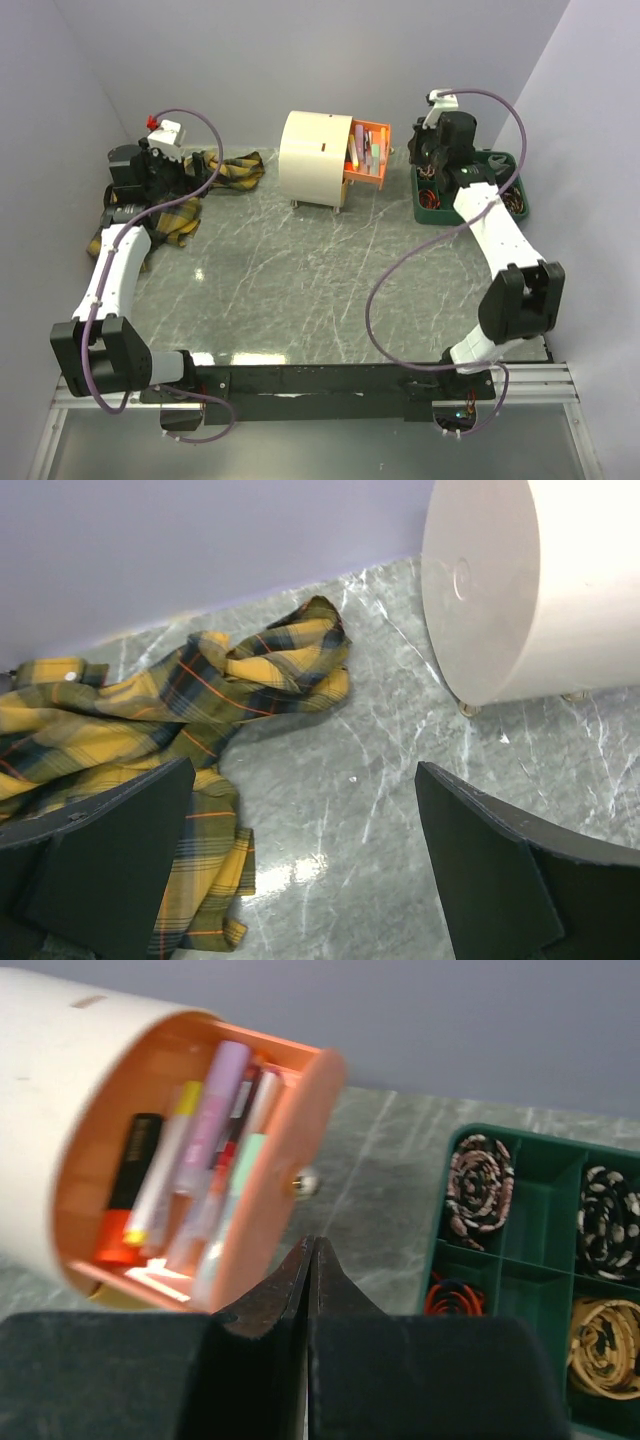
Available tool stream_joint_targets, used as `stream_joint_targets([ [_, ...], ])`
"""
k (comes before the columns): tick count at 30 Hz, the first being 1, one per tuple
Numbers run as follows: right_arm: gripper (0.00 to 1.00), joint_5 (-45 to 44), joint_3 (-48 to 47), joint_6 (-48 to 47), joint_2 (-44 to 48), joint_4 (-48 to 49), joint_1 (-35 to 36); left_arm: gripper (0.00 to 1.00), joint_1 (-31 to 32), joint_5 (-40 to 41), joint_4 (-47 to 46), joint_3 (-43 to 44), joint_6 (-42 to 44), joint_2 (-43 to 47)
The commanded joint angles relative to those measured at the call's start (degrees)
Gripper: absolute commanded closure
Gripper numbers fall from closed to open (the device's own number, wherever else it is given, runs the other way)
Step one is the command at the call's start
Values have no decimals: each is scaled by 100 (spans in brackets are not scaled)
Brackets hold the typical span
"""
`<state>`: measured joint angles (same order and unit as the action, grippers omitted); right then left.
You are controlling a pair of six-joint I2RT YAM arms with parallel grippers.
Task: Sort the stationery into containers
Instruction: Close the drawer in the storage box.
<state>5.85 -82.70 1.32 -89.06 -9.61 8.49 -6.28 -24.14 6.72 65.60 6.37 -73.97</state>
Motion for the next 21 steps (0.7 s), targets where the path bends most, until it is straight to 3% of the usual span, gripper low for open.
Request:
stream_joint_targets([
  [1,100,-101,-598,-79,-480,354,-190,0,110,-73,-162,330,31,-91],
  [21,100,540,-2602,342,-2475,-50,91,1,277,129,101,260,382,-398],
])
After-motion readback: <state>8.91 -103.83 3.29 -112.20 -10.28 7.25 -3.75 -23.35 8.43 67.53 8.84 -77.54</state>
